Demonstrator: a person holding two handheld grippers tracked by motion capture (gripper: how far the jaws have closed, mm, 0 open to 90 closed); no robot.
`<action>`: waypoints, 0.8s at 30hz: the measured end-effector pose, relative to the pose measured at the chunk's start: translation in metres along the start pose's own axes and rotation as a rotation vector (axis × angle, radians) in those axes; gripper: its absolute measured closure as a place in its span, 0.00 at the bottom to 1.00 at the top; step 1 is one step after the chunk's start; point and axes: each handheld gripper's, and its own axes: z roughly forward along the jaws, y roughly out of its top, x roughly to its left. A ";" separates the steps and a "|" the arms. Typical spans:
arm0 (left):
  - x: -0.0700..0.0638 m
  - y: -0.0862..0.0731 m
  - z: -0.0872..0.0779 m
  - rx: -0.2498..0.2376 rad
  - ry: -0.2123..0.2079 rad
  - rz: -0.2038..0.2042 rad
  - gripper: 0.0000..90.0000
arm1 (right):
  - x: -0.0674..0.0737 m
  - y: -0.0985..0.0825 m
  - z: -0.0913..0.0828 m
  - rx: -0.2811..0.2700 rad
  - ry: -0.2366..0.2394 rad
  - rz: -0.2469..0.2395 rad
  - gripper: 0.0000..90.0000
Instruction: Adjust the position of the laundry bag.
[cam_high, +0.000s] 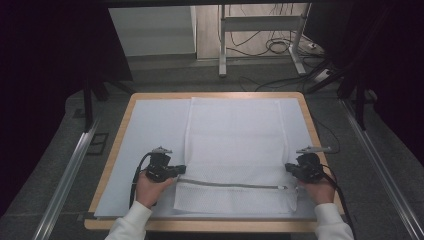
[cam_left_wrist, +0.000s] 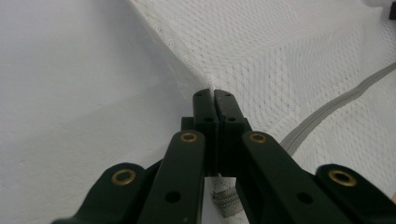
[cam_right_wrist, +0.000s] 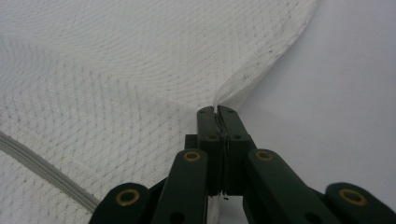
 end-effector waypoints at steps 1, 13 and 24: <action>0.000 0.000 0.000 0.000 0.000 0.000 1.00 | 0.000 0.000 0.000 0.000 0.000 0.000 0.97; 0.008 -0.005 -0.007 0.006 0.014 -0.008 1.00 | 0.010 0.004 0.005 0.001 0.014 -0.018 0.97; 0.017 -0.010 -0.017 0.001 0.022 -0.020 1.00 | 0.020 0.006 0.011 -0.001 0.036 -0.040 0.97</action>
